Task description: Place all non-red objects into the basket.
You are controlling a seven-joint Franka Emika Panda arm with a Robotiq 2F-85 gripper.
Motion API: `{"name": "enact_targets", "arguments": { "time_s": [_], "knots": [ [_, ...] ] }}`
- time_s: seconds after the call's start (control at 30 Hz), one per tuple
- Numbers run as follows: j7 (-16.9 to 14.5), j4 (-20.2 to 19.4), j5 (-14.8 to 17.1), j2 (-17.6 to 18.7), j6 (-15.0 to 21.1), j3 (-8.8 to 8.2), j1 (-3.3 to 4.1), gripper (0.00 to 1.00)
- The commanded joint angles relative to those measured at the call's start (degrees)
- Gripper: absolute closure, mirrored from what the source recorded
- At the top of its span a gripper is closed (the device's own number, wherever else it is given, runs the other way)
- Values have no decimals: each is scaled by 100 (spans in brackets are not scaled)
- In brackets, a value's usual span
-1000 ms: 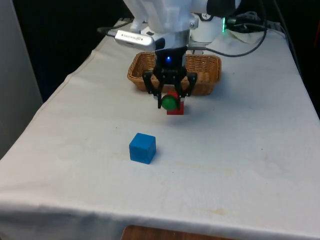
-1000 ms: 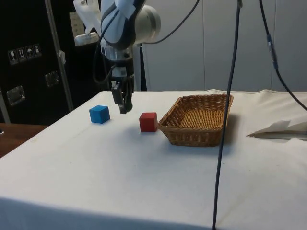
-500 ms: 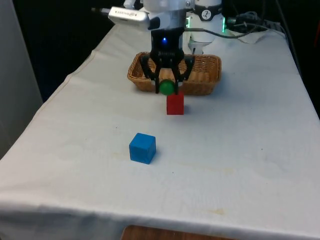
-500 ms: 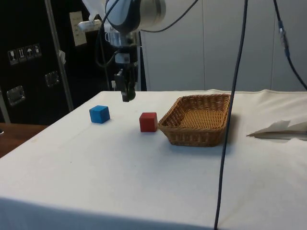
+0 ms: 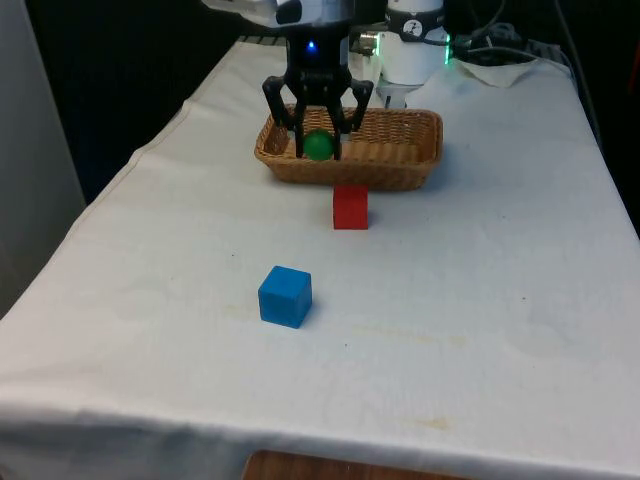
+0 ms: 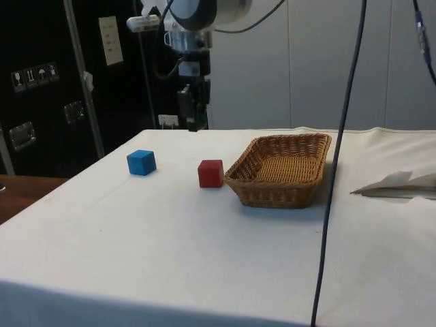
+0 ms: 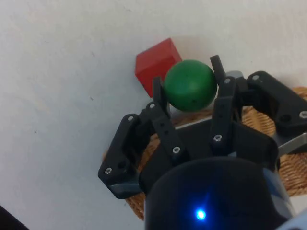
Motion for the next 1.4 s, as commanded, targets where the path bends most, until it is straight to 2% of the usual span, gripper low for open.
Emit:
{"name": "enact_targets", "arguments": {
  "time_s": [0.0,0.03,0.07,0.23,0.27,0.33,0.53,0.57,0.6,0.87,0.9,0.93,1.1,1.13,1.17,1.37],
  "knots": [
    [17,-109,-109,-97,57,-69,23,100],
    [-11,-46,-23,-46,6,-17,0,100],
    [0,-195,-160,-183,74,-109,23,100],
    [-23,-378,-298,-372,97,-212,17,100],
    [-46,-315,-212,-315,34,-166,0,100],
    [-63,-493,-332,-470,115,-264,6,100],
    [-115,-768,-390,-670,160,-372,23,100],
    [-160,-705,-304,-630,86,-338,0,100],
    [-109,-802,-401,-693,172,-384,23,100],
    [-109,-1146,-539,-934,258,-493,11,100],
    [-160,-1100,-447,-905,178,-458,0,100],
    [-120,-1186,-561,-963,264,-510,11,100],
    [-126,-1432,-676,-1112,350,-602,6,100],
    [-166,-1364,-579,-1077,258,-567,0,100],
    [-126,-1473,-693,-1134,361,-619,6,100],
    [-155,-1719,-814,-1232,498,-733,0,100]
  ]
}}
